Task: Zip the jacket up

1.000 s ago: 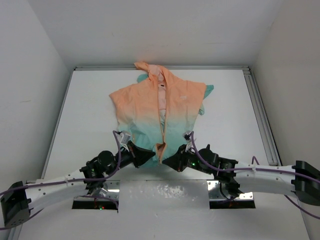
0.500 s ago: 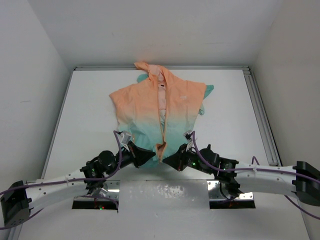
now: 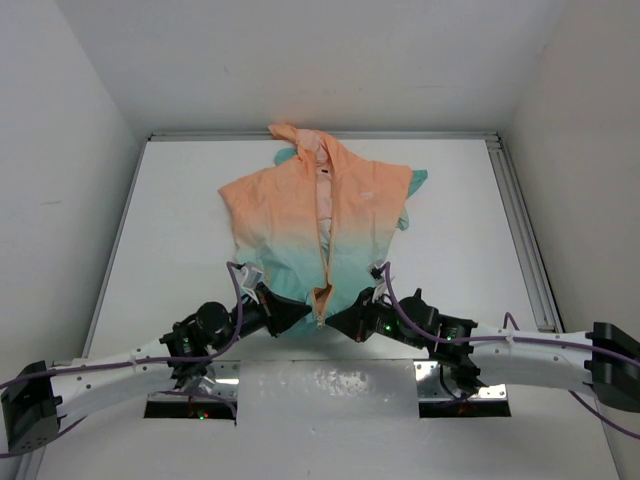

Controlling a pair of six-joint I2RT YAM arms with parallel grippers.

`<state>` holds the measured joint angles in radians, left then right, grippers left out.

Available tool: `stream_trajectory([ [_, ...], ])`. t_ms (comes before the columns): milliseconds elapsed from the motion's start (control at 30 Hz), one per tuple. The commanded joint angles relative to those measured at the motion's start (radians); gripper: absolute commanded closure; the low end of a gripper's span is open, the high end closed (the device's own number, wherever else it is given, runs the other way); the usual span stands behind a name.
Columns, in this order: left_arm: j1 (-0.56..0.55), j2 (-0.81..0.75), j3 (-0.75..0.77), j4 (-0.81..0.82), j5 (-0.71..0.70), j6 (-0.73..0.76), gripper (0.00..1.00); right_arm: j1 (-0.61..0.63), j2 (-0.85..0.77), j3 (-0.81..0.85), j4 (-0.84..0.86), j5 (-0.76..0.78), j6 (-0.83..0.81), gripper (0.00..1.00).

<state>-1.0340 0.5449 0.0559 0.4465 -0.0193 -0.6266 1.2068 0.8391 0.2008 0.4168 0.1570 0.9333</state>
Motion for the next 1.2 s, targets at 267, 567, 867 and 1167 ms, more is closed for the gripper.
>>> stream_trajectory([
  [267,-0.026,-0.014,-0.044,0.040,-0.024,0.004,1.00,0.005,-0.006,0.049,0.036,0.016,-0.022,1.00],
  [567,-0.041,-0.011,-0.048,0.038,-0.033,0.001,1.00,0.004,0.006,0.069,0.034,0.015,-0.028,1.00],
  [867,-0.054,-0.022,-0.054,0.034,-0.047,-0.002,1.00,0.004,0.011,0.089,0.019,0.022,-0.034,1.00],
  [1167,-0.066,-0.023,-0.048,0.012,-0.071,0.001,1.00,0.004,0.009,0.120,-0.033,0.049,-0.034,1.00],
])
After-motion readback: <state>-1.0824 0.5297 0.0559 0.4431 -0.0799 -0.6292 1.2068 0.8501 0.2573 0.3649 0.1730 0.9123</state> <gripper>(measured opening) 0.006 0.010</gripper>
